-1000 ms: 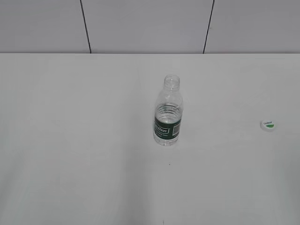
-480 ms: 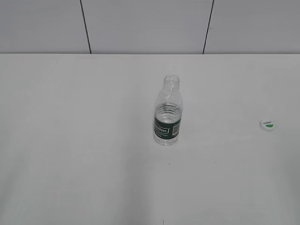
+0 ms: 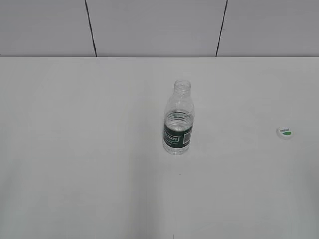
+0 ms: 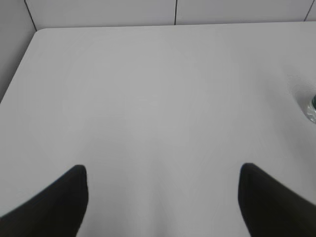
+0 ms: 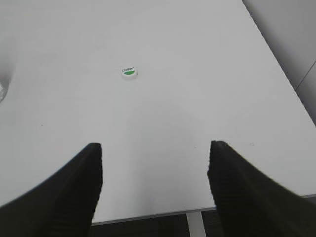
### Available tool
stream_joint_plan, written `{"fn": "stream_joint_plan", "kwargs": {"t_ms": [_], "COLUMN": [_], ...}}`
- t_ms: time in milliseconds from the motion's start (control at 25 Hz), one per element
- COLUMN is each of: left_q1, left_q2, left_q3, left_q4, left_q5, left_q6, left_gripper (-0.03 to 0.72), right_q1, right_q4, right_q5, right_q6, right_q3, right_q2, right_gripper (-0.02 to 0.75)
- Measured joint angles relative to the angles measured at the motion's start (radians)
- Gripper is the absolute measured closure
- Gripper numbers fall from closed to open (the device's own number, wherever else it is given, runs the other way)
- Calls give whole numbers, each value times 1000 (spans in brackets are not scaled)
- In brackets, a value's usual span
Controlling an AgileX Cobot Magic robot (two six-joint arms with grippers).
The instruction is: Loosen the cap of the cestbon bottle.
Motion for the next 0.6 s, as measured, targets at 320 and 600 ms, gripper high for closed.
{"fn": "stream_joint_plan", "kwargs": {"t_ms": [320,600], "left_q1": [0,0], "left_q2": [0,0], "left_q3": [0,0], "left_q4": [0,0], "left_q5": [0,0], "left_q6": [0,0], "left_gripper": [146,146], "right_q1": [-1,-1], "right_q4": [6,6], "right_q5": [0,0], "right_q6": [2,2], "right_q3": [0,0], "right_q2": [0,0], "right_gripper": [220,220]}}
